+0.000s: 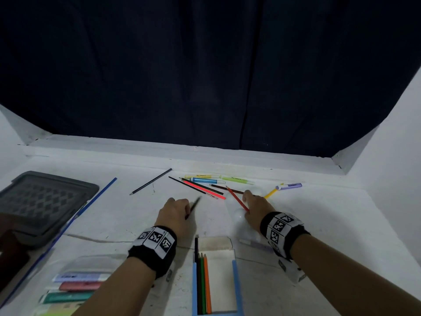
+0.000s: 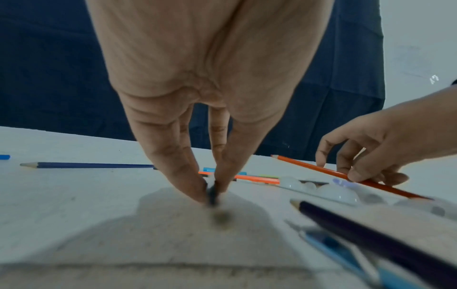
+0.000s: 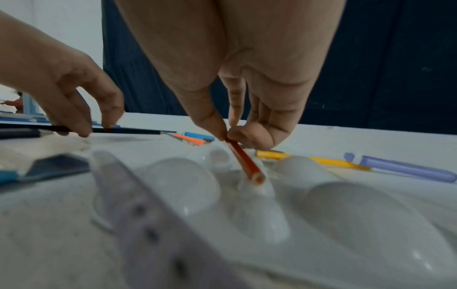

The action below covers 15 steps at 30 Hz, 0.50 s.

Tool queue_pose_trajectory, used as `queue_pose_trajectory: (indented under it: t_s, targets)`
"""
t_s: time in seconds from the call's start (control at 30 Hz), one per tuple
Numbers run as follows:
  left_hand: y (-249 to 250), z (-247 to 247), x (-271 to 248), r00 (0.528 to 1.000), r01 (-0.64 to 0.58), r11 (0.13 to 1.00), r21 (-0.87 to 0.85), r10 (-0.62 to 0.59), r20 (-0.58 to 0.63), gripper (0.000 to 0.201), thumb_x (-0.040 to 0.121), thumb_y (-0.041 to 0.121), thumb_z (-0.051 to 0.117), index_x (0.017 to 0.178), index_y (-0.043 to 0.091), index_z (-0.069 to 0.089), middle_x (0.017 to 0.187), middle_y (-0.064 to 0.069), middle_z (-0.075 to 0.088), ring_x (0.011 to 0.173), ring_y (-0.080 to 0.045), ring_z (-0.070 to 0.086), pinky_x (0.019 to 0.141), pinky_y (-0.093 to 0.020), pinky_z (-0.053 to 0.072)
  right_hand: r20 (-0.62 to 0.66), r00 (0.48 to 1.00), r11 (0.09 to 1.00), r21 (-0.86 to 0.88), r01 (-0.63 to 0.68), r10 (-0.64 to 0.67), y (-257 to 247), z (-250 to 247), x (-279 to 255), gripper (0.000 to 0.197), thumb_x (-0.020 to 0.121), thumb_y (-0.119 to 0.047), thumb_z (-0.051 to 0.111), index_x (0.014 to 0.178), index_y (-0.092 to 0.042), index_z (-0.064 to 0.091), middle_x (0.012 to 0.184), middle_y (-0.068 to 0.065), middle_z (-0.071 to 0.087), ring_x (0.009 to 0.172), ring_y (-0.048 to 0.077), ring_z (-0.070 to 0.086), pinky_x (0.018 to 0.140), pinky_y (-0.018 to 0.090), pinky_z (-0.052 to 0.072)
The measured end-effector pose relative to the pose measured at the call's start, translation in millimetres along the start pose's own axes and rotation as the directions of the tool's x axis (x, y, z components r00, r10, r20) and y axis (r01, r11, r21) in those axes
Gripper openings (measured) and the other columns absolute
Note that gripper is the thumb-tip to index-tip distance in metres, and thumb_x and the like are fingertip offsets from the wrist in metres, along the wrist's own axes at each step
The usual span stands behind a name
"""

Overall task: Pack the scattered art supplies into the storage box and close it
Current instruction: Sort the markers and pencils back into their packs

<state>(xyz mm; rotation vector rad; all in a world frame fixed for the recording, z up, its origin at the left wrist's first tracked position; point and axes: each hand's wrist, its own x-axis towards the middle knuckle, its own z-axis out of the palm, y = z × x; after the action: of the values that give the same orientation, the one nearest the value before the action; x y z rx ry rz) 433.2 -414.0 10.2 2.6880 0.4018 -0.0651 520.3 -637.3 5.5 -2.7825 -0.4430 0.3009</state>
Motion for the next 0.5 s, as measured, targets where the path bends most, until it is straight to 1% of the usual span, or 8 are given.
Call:
queue_pose_trajectory:
  t_s: [0.07,0.1,0.17,0.23,0.3,0.37,0.43,0.5]
  targets:
    - [-3,-4,-1,1.000,-0.003,0.997,-0.074,0.003,-0.009,0.022,0.091,0.009,0.053,0.109,0.021,0.058,0.104,-0.006,0.059,0.086,-0.022,0.059,0.074,-0.028,0.048,-0.043,0.999,0.999,0.038,0.019,-0.017,-6,-4,-7,0.033,0.087,-0.005,0.049,0.119,-0.011,0.045,0.107,0.013,0.059,0.094,0.029,0.058,0.072,0.030,0.043]
    - [-3,-7,-3,1.000,-0.020,0.989,-0.144,0.017,-0.020,0.030,0.089,0.004,0.054,0.111,0.024,0.056,0.103,-0.006,0.063,0.086,-0.022,0.063,0.073,-0.030,0.053,-0.076,0.996,0.996,0.070,0.047,-0.042,-10,-7,-13,0.030,0.087,-0.008,0.051,0.116,-0.011,0.047,0.103,0.012,0.059,0.091,0.027,0.058,0.071,0.029,0.044]
    - [-1,-12,-10,0.997,-0.068,0.948,-0.311,0.057,-0.044,0.043,0.088,-0.003,0.057,0.115,0.030,0.052,0.098,-0.005,0.066,0.082,-0.020,0.066,0.067,-0.028,0.057,-0.146,0.986,0.977,0.183,0.107,-0.081,-18,-13,-27,0.019,0.087,-0.014,0.055,0.105,-0.013,0.051,0.088,0.007,0.062,0.078,0.022,0.058,0.066,0.029,0.046]
    - [5,-16,-23,0.994,-0.107,0.887,-0.448,0.091,-0.058,0.047,0.088,-0.004,0.062,0.115,0.033,0.051,0.093,-0.003,0.068,0.079,-0.017,0.067,0.066,-0.027,0.059,-0.180,0.980,0.933,0.331,0.139,-0.082,-28,-15,-46,0.008,0.087,-0.015,0.056,0.091,-0.015,0.049,0.070,0.005,0.060,0.063,0.018,0.054,0.057,0.023,0.043]
    - [12,-19,-40,0.992,-0.115,0.820,-0.561,0.127,-0.017,0.043,0.086,-0.001,0.068,0.109,0.033,0.054,0.087,-0.003,0.069,0.075,-0.018,0.069,0.070,-0.033,0.062,-0.157,0.985,0.884,0.450,0.130,-0.065,-37,-11,-65,0.012,0.088,-0.016,0.056,0.081,-0.018,0.046,0.061,0.010,0.059,0.054,0.017,0.050,0.051,0.019,0.039]
    - [18,-14,-57,0.981,-0.130,0.795,-0.593,0.191,0.040,0.041,0.082,0.004,0.077,0.107,0.029,0.056,0.081,-0.002,0.067,0.067,-0.012,0.067,0.064,-0.026,0.058,-0.084,0.995,0.844,0.528,0.090,-0.054,-44,-3,-81,0.015,0.089,-0.017,0.056,0.078,-0.019,0.046,0.061,0.013,0.063,0.049,0.015,0.053,0.050,0.019,0.043]
    - [19,-3,-71,0.967,-0.173,0.806,-0.566,0.248,0.058,0.042,0.077,0.012,0.084,0.105,0.024,0.055,0.073,0.001,0.065,0.057,-0.003,0.062,0.057,-0.018,0.051,0.003,0.999,0.823,0.568,0.029,-0.037,-47,10,-91,0.011,0.090,-0.015,0.055,0.081,-0.014,0.048,0.060,0.010,0.064,0.043,0.010,0.056,0.048,0.023,0.046]
    - [16,9,-78,0.955,-0.232,0.845,-0.482,0.291,0.051,0.046,0.073,0.021,0.088,0.100,0.026,0.052,0.069,0.001,0.065,0.054,-0.002,0.059,0.055,-0.018,0.050,0.067,0.998,0.830,0.557,-0.021,-0.020,-47,20,-96,0.009,0.090,-0.014,0.054,0.083,-0.010,0.049,0.066,0.010,0.065,0.043,0.011,0.058,0.046,0.027,0.050]
